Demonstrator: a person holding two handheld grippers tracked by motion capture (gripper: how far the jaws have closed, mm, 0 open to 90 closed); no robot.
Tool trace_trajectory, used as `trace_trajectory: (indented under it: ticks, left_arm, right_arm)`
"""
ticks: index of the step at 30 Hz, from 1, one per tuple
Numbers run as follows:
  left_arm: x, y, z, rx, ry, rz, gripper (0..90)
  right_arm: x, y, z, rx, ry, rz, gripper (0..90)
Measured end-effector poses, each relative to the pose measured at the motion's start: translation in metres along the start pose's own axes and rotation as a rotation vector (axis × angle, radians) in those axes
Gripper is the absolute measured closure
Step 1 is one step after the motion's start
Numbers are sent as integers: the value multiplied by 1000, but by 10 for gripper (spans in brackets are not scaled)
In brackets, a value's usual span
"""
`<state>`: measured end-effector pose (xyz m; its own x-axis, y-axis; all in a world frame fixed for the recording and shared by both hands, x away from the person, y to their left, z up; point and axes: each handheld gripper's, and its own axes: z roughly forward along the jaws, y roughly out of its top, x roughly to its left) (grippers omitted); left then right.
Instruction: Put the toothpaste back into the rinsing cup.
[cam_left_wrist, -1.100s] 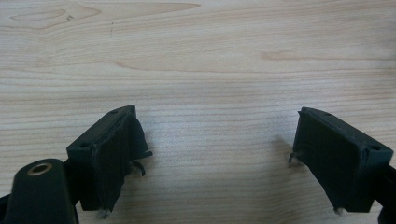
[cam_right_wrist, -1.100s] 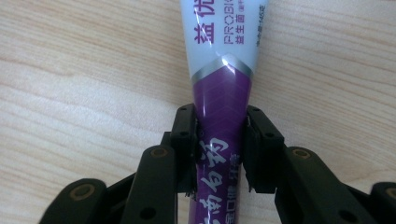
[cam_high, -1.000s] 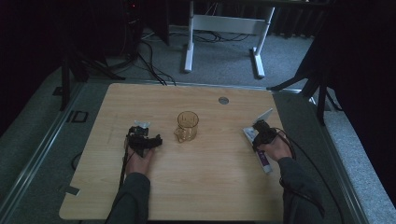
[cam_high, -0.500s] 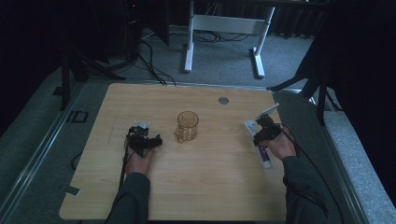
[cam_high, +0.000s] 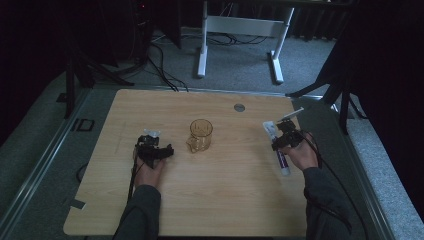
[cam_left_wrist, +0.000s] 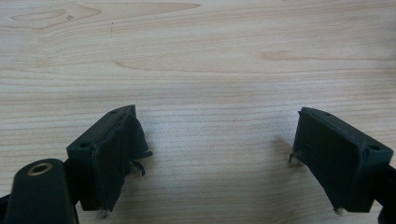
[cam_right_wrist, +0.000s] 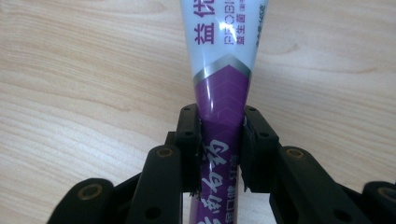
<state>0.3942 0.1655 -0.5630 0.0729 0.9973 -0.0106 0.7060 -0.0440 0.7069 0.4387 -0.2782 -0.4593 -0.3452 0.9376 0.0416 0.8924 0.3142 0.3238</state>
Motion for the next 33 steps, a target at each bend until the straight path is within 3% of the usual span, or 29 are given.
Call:
trace_trajectory:
  ticks: [8,33]
  left_arm:
    - [0,0,0,0,0,0,142]
    - [0,0,0,0,0,1,142]
  right_arm:
    - [5,1,-5,-57,3,-26,722]
    - [15,3,-20,-243,23,-45,721]
